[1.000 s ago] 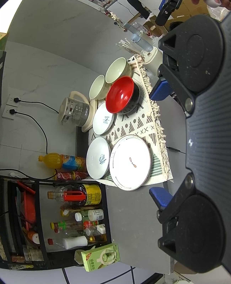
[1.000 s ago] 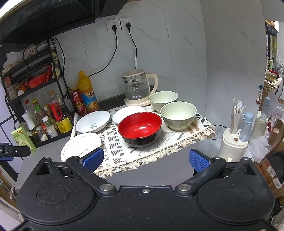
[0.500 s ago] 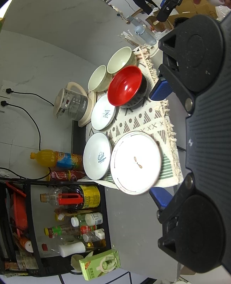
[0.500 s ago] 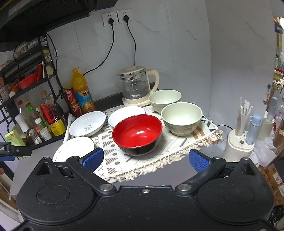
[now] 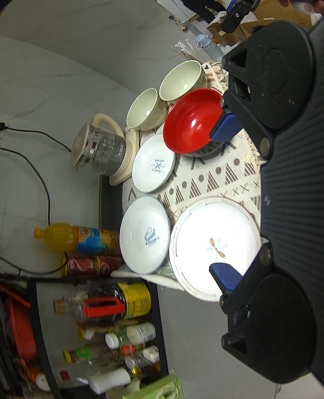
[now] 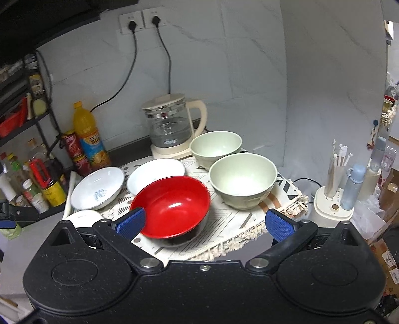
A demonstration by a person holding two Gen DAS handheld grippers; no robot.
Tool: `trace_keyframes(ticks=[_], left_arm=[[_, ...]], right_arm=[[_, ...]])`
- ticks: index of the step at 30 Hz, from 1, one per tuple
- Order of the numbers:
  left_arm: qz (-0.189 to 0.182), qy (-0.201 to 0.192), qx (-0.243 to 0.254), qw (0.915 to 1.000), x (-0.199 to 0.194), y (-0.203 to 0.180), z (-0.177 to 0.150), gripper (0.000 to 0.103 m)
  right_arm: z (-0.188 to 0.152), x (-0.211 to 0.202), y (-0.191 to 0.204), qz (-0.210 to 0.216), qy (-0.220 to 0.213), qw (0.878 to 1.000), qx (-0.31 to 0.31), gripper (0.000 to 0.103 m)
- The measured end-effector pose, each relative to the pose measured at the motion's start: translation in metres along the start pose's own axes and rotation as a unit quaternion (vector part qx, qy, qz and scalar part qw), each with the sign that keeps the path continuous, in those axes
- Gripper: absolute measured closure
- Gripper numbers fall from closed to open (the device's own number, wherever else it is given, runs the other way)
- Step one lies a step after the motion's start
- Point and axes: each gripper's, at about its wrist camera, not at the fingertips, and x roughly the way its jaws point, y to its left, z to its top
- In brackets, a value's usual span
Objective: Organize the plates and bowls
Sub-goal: 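Move the right tool toward the large pale green bowl's rim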
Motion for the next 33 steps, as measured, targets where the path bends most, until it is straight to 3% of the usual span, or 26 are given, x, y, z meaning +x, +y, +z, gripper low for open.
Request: trace_keyframes(ticks=[15,22,33], left_arm=[[-0.051,0.02,0.026,0.9982,0.056,-0.029,0.048,0.001],[-0.048,0.012,0.053,0.9973,0.072,-0.046,0.064,0.001],[-0.094,0.042,0.087,0.9908,0.101,-0.086,0.072,0.001]], right_arm=[[0.02,0.038,-0.015,-0.058,-0.011,0.997,0.041,0.0],[0.02,0.047,-0.022,-0.073,0.005,0.996,0.051,0.0],[0.025,0.062,-0.045,-0.094,0.033,0.992,0.075,0.0]])
